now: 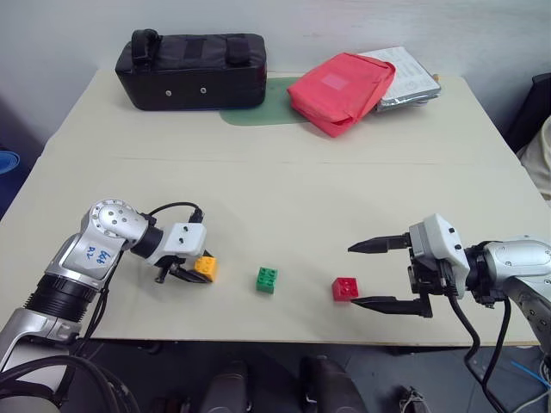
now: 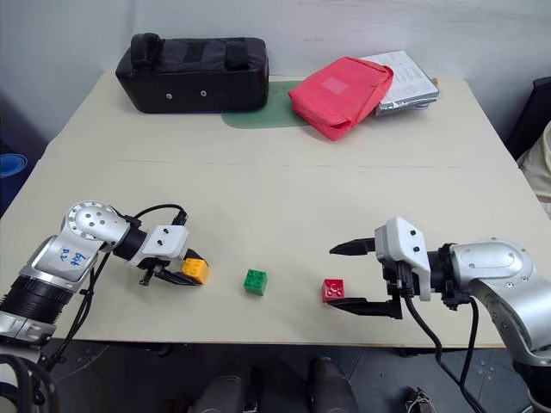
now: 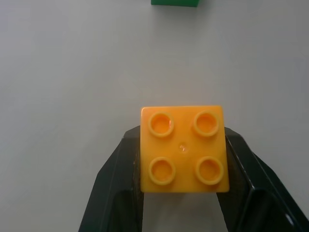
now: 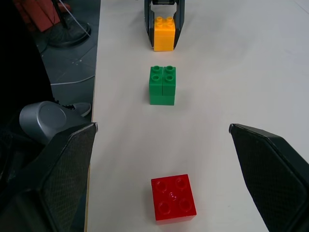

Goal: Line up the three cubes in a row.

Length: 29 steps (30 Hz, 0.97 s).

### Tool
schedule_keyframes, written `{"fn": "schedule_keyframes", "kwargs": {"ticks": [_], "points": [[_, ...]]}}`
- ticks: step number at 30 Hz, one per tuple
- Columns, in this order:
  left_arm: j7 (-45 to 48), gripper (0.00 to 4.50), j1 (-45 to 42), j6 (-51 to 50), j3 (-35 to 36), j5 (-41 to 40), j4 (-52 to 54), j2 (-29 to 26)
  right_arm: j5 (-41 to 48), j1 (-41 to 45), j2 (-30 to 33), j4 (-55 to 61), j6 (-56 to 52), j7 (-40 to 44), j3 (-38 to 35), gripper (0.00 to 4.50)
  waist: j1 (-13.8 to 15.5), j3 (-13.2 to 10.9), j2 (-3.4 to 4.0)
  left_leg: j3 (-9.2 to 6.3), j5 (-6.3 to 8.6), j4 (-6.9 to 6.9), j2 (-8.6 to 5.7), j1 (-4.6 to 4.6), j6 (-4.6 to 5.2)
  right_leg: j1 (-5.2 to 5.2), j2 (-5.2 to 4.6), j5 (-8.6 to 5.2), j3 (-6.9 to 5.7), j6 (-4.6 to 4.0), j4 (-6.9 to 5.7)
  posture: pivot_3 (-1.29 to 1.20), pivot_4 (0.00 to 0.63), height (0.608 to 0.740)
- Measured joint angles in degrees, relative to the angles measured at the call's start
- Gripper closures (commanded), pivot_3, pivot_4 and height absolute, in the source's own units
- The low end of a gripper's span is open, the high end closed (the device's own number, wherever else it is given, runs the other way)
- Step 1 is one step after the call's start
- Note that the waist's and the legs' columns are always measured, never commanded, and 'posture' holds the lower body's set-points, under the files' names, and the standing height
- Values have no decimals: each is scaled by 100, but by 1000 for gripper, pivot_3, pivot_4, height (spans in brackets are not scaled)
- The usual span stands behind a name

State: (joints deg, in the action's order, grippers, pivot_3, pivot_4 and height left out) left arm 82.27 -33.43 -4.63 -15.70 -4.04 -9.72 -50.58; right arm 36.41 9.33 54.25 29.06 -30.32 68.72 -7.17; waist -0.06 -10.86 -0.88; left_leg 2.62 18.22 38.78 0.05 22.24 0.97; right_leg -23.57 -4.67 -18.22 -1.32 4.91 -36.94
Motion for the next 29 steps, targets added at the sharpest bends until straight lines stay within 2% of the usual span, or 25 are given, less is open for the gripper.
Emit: {"fn": "schedule_keyframes", "kwargs": {"ticks": [4, 6, 9, 13, 18, 22, 25, 29], "points": [[-24, 2975, 24, 27, 12, 0, 4, 0, -45, 10, 16, -5, 36, 29, 1, 0, -1, 0, 0, 0, 1, 4, 0, 0, 1, 1, 0, 0, 0, 0, 1, 0, 150, 740], [-74, 2252, 51, 8, 46, -6, 5, 5, -58, 53, 16, -5, 40, 29, 1, 0, -1, 0, 0, 0, 1, 6, 0, -1, 2, 1, 0, 0, 0, 0, 1, 0, 150, 740], [-98, 1412, 179, -40, 134, -58, 20, 17, -121, 20, 34, -7, 91, 73, 1, 0, -1, 0, 0, 0, 2, 7, 1, 0, 2, 0, 0, 0, 0, 0, -1, 0, 150, 740], [-4, 123, 497, -277, 414, -405, 286, -82, -149, -218, 183, -23, 176, 193, -60, 0, -3, 0, 0, -1, 3, 10, 3, 2, 2, 1, -1, 0, 0, 0, -1, 0, 150, 740], [297, 24, 1052, -596, 1468, -1193, 759, -900, -159, -917, 455, -183, 331, 505, -795, 0, -7, 0, 0, -3, 8, 8, 8, -3, 0, 7, -1, 0, 0, 0, 8, 0, 150, 740], [372, 24, 1673, -913, 2360, -1612, 910, -1698, -171, -1659, 685, -530, 541, 1094, -1691, 0, -11, 0, 1, -3, 16, 3, 9, -10, 11, 12, -2, 0, 1, -1, 15, 0, 150, 740], [373, 24, 1835, -1136, 2801, -1856, 935, -2048, -204, -1832, 786, -841, 704, 1380, -2121, 0, -13, 0, 1, -2, 26, 5, 8, -16, 28, 18, -5, -1, 2, -1, 20, 0, 150, 740], [370, 24, 1871, -1420, 3078, -2180, 976, -2151, -204, -1843, 816, -1110, 787, 1484, -2315, 0, -12, 0, 1, -3, 27, 4, 8, -17, 26, 16, -7, -1, 2, -2, 19, 0, 150, 740]]}}
